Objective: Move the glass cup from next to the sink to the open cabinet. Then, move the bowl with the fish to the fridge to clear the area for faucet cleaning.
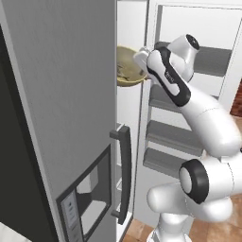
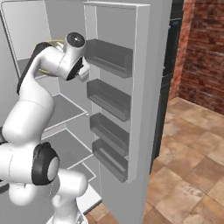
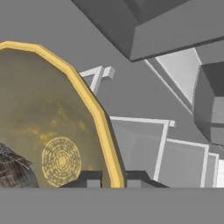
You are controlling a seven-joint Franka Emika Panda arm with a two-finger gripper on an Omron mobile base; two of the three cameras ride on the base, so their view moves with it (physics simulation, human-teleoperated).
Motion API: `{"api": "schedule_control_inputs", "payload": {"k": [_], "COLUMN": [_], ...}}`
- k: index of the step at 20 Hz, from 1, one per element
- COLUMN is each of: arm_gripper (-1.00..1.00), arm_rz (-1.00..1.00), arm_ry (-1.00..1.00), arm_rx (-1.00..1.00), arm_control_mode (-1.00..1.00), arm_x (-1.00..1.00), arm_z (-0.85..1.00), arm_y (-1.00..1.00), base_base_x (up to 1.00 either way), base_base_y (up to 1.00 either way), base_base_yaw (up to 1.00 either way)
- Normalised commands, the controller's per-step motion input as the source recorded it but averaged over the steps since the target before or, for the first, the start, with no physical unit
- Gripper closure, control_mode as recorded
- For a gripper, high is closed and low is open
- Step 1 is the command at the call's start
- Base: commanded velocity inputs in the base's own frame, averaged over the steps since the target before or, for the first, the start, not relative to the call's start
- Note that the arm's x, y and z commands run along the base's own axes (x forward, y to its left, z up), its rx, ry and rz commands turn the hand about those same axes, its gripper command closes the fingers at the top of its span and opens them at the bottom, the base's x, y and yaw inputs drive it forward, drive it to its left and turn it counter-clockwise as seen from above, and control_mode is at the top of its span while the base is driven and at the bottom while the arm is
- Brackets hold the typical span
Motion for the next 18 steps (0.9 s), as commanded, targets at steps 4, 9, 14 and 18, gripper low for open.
{"api": "schedule_control_inputs", "payload": {"k": [4, 9, 14, 18], "arm_gripper": [1.0, 1.0, 1.0, 1.0], "arm_rz": [-0.05, -0.06, -0.07, -0.08], "arm_ry": [0.17, 0.16, 0.06, 0.0], "arm_rx": [0.0, 0.0, 0.0, 0.0], "arm_control_mode": [-1.0, -1.0, -1.0, -1.0], "arm_x": [0.56, 0.6, 0.56, 0.55], "arm_z": [0.01, 0.02, 0.01, 0.0], "arm_y": [0.19, 0.27, 0.36, 0.43], "base_base_x": [0.0, 0.0, 0.0, 0.0], "base_base_y": [0.0, 0.0, 0.0, 0.0], "base_base_yaw": [0.0, 0.0, 0.0, 0.0]}}
